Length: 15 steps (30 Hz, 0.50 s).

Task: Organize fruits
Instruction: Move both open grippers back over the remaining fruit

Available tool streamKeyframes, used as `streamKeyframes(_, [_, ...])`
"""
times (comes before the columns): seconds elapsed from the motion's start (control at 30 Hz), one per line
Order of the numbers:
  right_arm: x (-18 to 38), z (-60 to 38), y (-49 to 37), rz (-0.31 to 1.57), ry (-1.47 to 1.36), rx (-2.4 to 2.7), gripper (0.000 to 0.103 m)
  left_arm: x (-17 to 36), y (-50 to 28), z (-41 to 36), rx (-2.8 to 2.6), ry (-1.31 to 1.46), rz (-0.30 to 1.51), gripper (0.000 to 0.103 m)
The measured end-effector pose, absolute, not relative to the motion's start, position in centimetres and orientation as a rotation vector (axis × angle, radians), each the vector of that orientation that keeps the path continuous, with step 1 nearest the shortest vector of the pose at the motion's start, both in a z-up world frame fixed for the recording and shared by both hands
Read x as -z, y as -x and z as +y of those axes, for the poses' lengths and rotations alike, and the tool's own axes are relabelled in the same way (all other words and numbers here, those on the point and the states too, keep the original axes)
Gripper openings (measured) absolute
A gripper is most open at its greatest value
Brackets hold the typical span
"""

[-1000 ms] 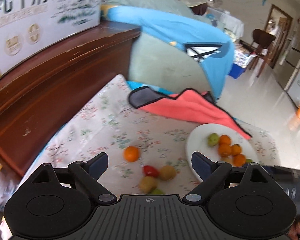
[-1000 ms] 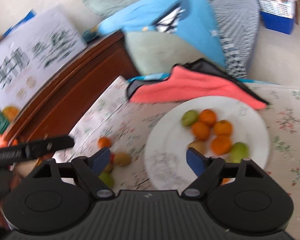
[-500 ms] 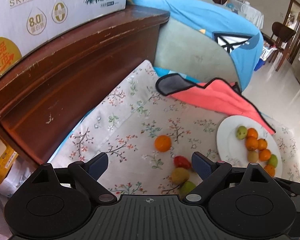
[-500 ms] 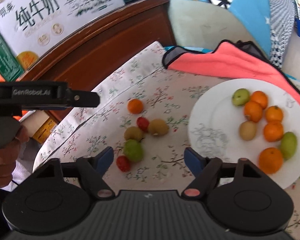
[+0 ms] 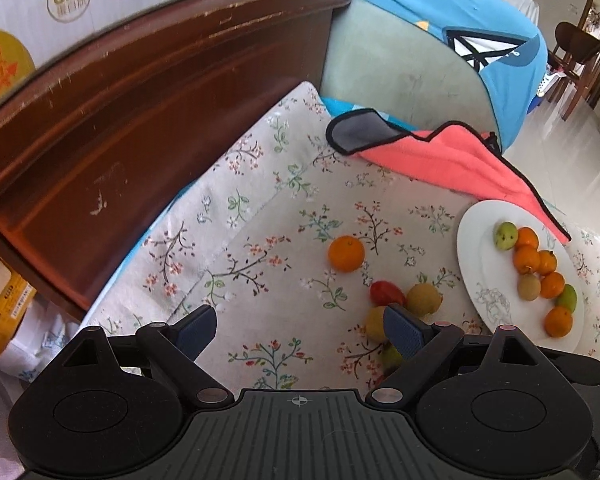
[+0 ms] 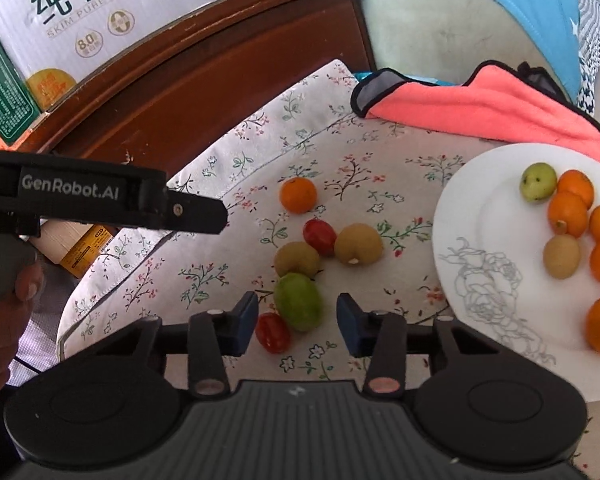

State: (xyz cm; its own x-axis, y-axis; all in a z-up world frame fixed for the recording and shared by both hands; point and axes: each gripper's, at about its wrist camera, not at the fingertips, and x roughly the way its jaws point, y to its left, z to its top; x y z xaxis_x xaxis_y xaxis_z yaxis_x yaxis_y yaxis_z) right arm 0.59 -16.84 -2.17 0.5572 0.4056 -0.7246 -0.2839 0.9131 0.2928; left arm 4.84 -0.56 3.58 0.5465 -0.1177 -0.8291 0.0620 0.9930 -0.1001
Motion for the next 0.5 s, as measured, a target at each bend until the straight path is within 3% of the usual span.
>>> streamKeyframes(0.23, [2.9,-16.2,-1.2,0.892,-0.151,-0.394,0.029,-2.6,-5.0,-0.4,0.109,0.086,1.019,0.092])
streamKeyframes(0.5, [2.3,-17.1,-1.0,0.895,-0.179,-0.378,0.029,-2.1,-5.0,-1.3,0.133,0.065,1.018,0.092])
